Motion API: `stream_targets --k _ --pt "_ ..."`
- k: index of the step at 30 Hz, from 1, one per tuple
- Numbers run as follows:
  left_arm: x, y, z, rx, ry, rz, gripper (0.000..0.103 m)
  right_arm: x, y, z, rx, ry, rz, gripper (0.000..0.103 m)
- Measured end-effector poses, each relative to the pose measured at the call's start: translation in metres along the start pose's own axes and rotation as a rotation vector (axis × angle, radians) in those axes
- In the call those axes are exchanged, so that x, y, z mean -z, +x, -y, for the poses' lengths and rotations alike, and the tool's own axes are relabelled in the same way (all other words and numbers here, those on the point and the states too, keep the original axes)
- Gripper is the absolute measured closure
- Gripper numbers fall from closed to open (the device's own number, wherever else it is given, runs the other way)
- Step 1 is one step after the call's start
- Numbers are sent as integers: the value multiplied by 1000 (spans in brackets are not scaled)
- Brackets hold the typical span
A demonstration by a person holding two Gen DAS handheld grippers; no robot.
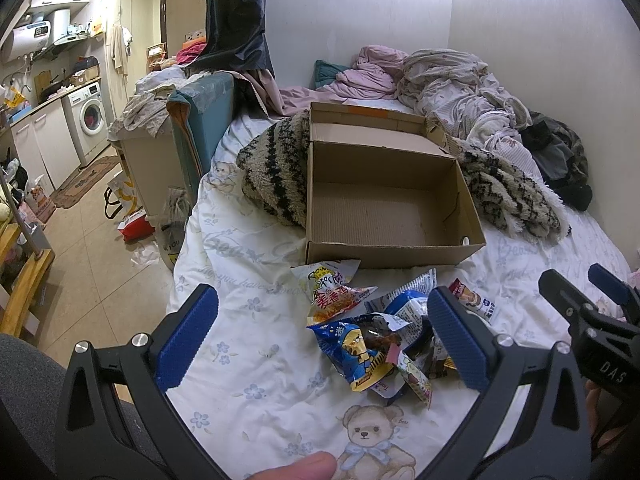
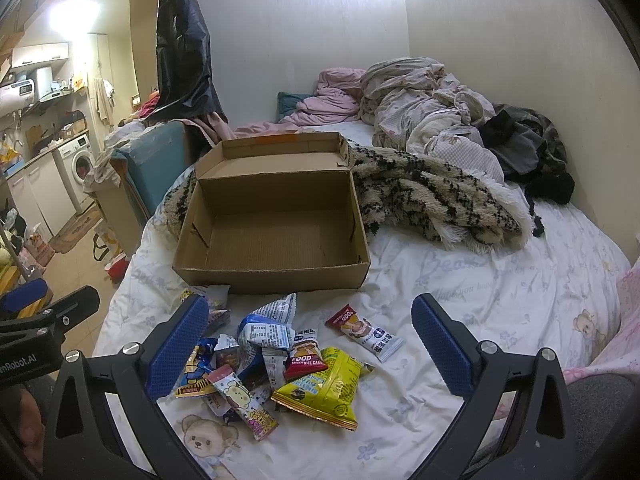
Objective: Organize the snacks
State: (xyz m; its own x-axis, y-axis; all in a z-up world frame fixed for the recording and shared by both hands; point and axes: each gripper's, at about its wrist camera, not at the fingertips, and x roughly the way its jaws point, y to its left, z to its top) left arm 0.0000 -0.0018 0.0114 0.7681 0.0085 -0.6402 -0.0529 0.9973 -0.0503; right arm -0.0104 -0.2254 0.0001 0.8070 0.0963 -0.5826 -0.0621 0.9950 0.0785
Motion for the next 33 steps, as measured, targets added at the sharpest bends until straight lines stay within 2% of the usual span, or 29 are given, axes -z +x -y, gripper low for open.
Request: stream_targets --k 17,22,25,29,33 --pt "0 0 0 1 0 -3 0 0 -1 0 -1 1 1 0" --pt "2 11 -8 -4 -10 -53 0 -6 -1 6 -11 19 -17 0" --pt "-3 24 -17 -23 -33 -118 0 -11 14 21 -67 100 -77 0" --pt "-13 46 -32 -27 -87 -207 0 -22 43 56 -122 256 -229 0" --pt "-21 75 -36 -29 -94 -307 0 -16 93 84 -129 389 -472 0"
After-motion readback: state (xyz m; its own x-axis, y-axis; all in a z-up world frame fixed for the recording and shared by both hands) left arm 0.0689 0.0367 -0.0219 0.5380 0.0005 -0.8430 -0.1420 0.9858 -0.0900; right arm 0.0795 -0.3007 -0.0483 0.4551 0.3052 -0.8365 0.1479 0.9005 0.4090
